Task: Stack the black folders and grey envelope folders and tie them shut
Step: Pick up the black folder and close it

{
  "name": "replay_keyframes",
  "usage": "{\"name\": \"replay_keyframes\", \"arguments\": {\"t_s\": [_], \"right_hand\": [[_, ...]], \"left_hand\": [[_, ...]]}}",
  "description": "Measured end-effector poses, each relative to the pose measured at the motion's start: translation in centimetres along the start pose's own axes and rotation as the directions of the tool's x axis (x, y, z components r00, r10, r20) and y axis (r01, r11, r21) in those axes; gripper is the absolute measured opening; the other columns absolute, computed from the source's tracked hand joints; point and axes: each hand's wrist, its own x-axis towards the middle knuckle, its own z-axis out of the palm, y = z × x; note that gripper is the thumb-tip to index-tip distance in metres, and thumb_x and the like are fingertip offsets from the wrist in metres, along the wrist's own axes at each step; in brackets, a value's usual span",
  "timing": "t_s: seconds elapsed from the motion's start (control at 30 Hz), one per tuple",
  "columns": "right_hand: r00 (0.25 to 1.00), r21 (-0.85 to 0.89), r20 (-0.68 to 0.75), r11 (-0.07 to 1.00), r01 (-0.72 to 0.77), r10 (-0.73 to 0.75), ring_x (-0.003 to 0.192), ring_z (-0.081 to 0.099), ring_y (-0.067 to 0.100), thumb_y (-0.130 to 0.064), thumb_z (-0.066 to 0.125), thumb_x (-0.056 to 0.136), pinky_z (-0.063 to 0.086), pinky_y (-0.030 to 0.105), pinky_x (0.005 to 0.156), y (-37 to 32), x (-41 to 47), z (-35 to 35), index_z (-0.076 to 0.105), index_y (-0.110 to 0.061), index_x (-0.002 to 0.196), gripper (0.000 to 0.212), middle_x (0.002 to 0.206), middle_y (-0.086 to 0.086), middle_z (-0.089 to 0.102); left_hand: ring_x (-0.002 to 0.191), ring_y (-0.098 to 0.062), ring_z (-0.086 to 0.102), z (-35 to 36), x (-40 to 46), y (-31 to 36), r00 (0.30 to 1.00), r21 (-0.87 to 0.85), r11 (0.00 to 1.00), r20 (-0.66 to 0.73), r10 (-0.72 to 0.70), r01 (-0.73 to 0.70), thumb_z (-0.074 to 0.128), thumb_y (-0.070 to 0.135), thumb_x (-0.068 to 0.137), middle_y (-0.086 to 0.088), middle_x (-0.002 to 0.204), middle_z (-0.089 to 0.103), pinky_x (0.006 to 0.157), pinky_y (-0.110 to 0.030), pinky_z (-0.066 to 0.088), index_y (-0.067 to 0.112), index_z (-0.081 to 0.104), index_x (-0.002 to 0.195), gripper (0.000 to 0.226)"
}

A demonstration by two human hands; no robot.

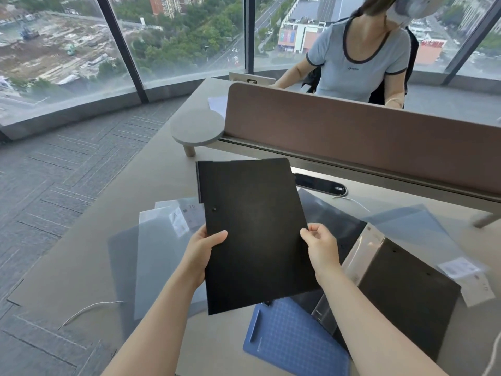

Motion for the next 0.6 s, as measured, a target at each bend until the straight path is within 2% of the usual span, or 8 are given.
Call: {"name": "replay_keyframes", "arguments": {"t_s": [0.1,0.2,0.3,0.4,0.5,0.6], "right_hand": [[0.999,-0.069,0.001,0.997,-0.032,0.032,0.085,0.066,0.013,-0.004,0.061,0.090,0.049,0.022,0.070,1.7,-0.6,0.0,0.064,-0.013,0.100,0.014,0.092,0.001,0.072],[0.997,-0.209,0.040,0.976,-0.062,0.072,0.089,0.070,0.018,-0.004,0.061,0.087,0.056,0.037,0.085,4.0,-1.0,0.0,0.066,-0.021,0.101,0.023,0.091,-0.001,0.075],[0.990,-0.314,0.056,0.943,-0.107,0.131,0.096,0.070,0.023,-0.010,0.062,0.086,0.053,0.046,0.095,6.1,-1.3,-0.2,0.068,-0.022,0.108,0.026,0.093,-0.004,0.074],[0.987,-0.413,0.039,0.902,-0.124,0.154,0.103,0.064,0.025,-0.013,0.063,0.089,0.049,0.039,0.096,6.9,-1.7,-0.2,0.062,-0.011,0.127,0.038,0.104,0.003,0.068],[0.986,-0.494,0.051,0.862,-0.113,0.158,0.091,0.058,0.021,-0.013,0.062,0.091,0.042,0.030,0.083,7.4,-1.9,-0.1,0.059,-0.010,0.128,0.037,0.093,0.002,0.063],[0.983,-0.557,0.059,0.823,-0.114,0.176,0.091,0.055,0.019,-0.016,0.062,0.091,0.043,0.031,0.082,7.9,-1.9,0.0,0.058,-0.011,0.128,0.038,0.096,0.001,0.062]], "left_hand": [[0.094,-0.032,0.074,-0.5,0.4,-2.3,0.997,0.014,0.997,-0.006,-0.077,0.078,0.060,0.005,0.092,-0.011,0.105,0.077,0.076,-0.040,0.059,0.016,0.065,0.116,0.027],[0.096,-0.034,0.073,-1.1,0.6,-4.4,0.987,0.054,0.985,-0.037,-0.159,0.161,0.060,0.007,0.093,-0.013,0.106,0.076,0.081,-0.046,0.059,0.015,0.065,0.117,0.026],[0.094,-0.034,0.073,-1.6,0.7,-6.2,0.972,0.102,0.969,-0.089,-0.218,0.227,0.062,0.011,0.092,-0.012,0.104,0.076,0.088,-0.051,0.058,0.017,0.066,0.114,0.023],[0.090,-0.032,0.073,-1.7,1.0,-7.5,0.959,0.159,0.955,-0.175,-0.224,0.252,0.062,0.010,0.091,-0.011,0.100,0.076,0.081,-0.045,0.059,0.014,0.066,0.109,0.018],[0.082,-0.028,0.070,-1.8,1.5,-8.5,0.937,0.257,0.934,-0.308,-0.165,0.249,0.058,0.005,0.087,-0.011,0.093,0.074,0.073,-0.038,0.057,0.007,0.068,0.102,0.018],[0.083,-0.024,0.067,-1.6,1.5,-9.0,0.930,0.376,0.894,-0.351,-0.106,0.244,0.057,0.010,0.089,-0.007,0.093,0.071,0.070,-0.035,0.054,0.006,0.066,0.105,0.019]]}}
